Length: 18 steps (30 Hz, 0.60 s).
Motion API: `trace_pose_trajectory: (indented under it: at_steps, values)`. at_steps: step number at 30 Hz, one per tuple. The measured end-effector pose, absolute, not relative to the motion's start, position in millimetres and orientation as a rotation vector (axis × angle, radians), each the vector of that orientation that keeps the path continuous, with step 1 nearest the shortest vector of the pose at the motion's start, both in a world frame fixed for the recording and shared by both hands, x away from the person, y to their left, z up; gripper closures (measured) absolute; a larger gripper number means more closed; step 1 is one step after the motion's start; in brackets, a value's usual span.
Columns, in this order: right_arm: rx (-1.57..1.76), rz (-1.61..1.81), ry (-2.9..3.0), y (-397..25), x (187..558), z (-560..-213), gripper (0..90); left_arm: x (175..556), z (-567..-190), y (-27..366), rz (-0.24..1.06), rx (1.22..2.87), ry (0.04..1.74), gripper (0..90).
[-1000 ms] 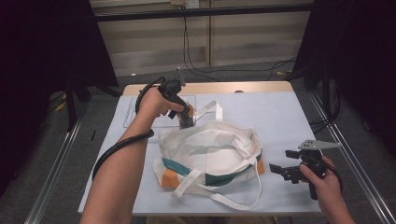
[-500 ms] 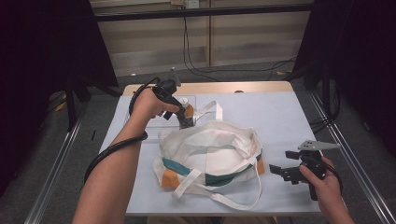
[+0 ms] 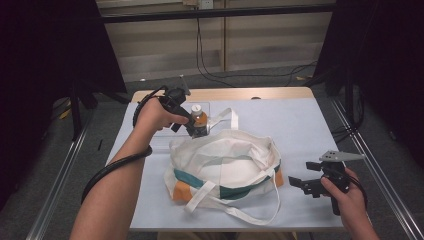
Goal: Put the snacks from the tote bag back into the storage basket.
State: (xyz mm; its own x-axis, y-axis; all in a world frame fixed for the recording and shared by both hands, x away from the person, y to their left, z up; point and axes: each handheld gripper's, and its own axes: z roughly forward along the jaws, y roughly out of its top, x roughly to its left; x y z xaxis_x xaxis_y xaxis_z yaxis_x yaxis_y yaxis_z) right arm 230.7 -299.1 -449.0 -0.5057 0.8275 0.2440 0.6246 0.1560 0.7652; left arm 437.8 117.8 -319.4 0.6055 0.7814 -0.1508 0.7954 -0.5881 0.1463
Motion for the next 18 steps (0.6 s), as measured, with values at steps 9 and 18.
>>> trace_pose_trajectory:
  at_steps: [9,18]
  values:
    - [1.422,1.266,2.190,-300.6,229.0,-447.7,3.9,430.7,-313.9,125.9,-0.103,2.630,1.295,9.1]
    - [1.414,1.271,2.186,-300.7,229.1,-447.4,3.9,421.4,-310.8,130.2,-0.100,2.613,1.280,9.2]
